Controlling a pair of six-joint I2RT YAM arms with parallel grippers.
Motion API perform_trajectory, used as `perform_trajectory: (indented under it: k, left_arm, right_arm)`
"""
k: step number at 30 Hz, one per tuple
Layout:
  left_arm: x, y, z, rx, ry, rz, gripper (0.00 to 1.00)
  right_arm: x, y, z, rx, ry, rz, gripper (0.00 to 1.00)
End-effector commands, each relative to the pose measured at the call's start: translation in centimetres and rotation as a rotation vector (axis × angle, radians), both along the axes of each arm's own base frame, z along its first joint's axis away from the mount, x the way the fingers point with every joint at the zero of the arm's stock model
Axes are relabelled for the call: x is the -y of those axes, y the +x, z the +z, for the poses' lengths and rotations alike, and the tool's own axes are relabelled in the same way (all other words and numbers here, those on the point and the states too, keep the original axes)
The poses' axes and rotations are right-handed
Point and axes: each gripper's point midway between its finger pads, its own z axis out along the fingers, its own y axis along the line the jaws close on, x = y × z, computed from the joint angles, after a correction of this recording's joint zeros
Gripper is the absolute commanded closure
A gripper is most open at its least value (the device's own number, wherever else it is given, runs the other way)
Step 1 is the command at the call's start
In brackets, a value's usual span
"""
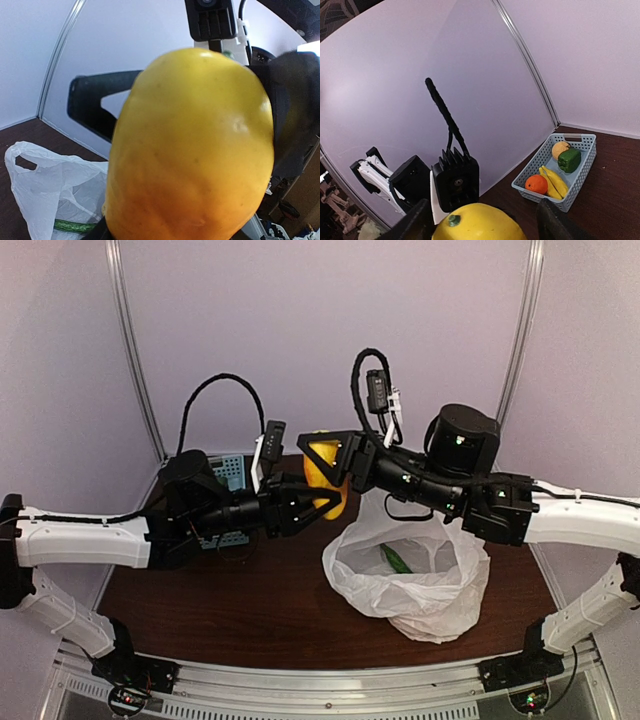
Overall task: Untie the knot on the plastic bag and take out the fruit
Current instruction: Pass from the right arm to the left, then place the fake fruit in the bin.
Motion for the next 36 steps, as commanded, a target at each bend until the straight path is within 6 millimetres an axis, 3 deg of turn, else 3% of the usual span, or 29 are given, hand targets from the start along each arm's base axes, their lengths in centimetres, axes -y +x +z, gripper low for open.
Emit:
perform_trajectory:
  k: [1,5,10,13,17,21,26,31,36]
  left_arm:
    - [-0.7,-0.4,1.4,0.029,-0.035,0.009,0.64]
    - [-1.8,1.4,0.0,-0.016,0.053,0.106,0.68]
    - [-5.5,5.5,-3.3,-0.107,0.197,0.275,0.70]
    - [-9.7,9.7,-7.1,-0.196,0.335,0.449,0.71]
    - [-17.5,15.5,-11.4,-0.317,0.480,0.768,0.71]
    - [-22.1,18.7,-14.0,-0.378,0.555,0.923,0.72]
    - [-23.8,21.3,-16.9,-0.438,0.626,0.987,0.74]
    - [-24.7,23.4,-19.6,-0.496,0.671,1.014,0.73]
    - [-24.2,24.5,-20.5,-0.509,0.690,0.993,0.65]
  right_arm:
    - [1.1,0.1,-0.2,0.009,-0.015,-0.036,0.17]
    - [4.0,1.5,-0.1,0.031,-0.083,-0.192,0.03]
    - [7.9,2.9,-0.4,0.044,-0.161,-0.374,0.00]
    - [9.2,3.5,-1.3,0.033,-0.209,-0.440,0.01]
    - [10.6,4.1,-3.0,0.015,-0.278,-0.512,0.01]
    - [12.3,4.5,-4.5,-0.004,-0.352,-0.585,0.01]
    - [13.9,4.4,-5.3,-0.015,-0.390,-0.633,0.01]
    - [14.3,4.3,-5.6,-0.027,-0.385,-0.638,0.01]
    - [14.6,4.3,-6.0,-0.029,-0.403,-0.644,0.01]
